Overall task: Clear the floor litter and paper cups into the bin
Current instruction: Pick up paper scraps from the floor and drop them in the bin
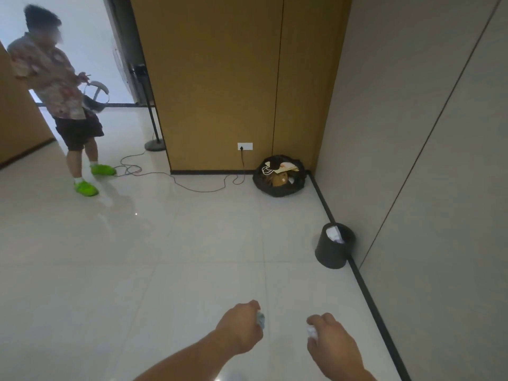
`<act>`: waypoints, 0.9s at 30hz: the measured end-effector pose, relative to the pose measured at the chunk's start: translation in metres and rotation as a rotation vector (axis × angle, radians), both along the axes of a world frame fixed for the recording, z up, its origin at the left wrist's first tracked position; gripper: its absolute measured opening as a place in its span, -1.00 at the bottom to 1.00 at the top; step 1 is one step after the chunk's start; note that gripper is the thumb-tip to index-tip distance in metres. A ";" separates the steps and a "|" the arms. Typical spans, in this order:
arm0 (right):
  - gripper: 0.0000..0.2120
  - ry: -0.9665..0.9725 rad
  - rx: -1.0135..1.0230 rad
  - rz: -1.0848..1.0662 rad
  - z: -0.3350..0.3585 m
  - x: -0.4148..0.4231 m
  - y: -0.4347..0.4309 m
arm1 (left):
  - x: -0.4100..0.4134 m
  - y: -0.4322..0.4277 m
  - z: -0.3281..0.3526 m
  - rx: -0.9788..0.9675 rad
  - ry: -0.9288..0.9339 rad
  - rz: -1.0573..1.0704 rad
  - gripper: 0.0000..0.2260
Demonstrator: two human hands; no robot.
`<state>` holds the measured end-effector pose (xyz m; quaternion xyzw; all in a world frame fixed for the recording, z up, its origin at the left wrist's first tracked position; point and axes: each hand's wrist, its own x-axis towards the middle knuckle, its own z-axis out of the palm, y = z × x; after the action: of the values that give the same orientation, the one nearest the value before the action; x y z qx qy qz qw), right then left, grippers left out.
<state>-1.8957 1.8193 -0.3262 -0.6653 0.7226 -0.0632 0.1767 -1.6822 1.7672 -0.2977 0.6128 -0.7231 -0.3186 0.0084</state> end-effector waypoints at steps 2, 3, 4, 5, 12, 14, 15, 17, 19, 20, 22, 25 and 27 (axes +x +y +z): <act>-0.65 0.010 0.011 -0.008 0.002 -0.018 -0.030 | -0.017 -0.026 -0.002 0.002 0.001 -0.006 -0.78; -0.66 0.014 0.018 -0.008 0.001 -0.027 -0.047 | -0.025 -0.042 -0.004 0.002 0.001 -0.006 -0.78; -0.66 0.014 0.018 -0.007 -0.001 -0.036 -0.063 | -0.033 -0.058 -0.007 -0.004 0.002 -0.009 -0.78; -0.66 0.013 0.022 -0.010 -0.003 -0.044 -0.080 | -0.041 -0.076 -0.009 -0.009 -0.001 -0.016 -0.79; -0.64 0.046 0.040 -0.100 -0.010 -0.099 -0.210 | -0.106 -0.228 -0.032 0.004 0.040 -0.124 -0.78; -0.64 0.040 0.077 -0.151 -0.012 -0.119 -0.243 | -0.127 -0.273 -0.038 0.025 0.037 -0.163 -0.78; -0.64 0.050 0.068 -0.148 -0.009 -0.123 -0.254 | -0.132 -0.287 -0.034 0.010 0.046 -0.192 -0.77; -0.64 0.024 0.076 -0.212 -0.013 -0.143 -0.295 | -0.157 -0.339 -0.034 0.039 0.046 -0.225 -0.77; -0.63 0.031 0.078 -0.241 -0.009 -0.154 -0.323 | -0.171 -0.376 -0.031 0.008 0.020 -0.254 -0.76; -0.63 0.037 0.074 -0.257 -0.005 -0.158 -0.331 | -0.176 -0.385 -0.024 -0.001 0.016 -0.260 -0.76; -0.63 0.025 0.098 -0.268 -0.010 -0.179 -0.359 | -0.198 -0.419 -0.022 0.012 0.025 -0.291 -0.76; -0.64 0.014 0.104 -0.287 -0.017 -0.212 -0.413 | -0.236 -0.475 -0.030 0.025 0.025 -0.306 -0.76; -0.65 0.007 0.101 -0.273 -0.025 -0.240 -0.451 | -0.264 -0.510 -0.032 0.020 0.031 -0.313 -0.76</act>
<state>-2.1358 1.3679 -0.3513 -0.5511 0.8094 -0.0477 0.1972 -1.9461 1.2570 -0.3296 0.4878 -0.8063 -0.3326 -0.0361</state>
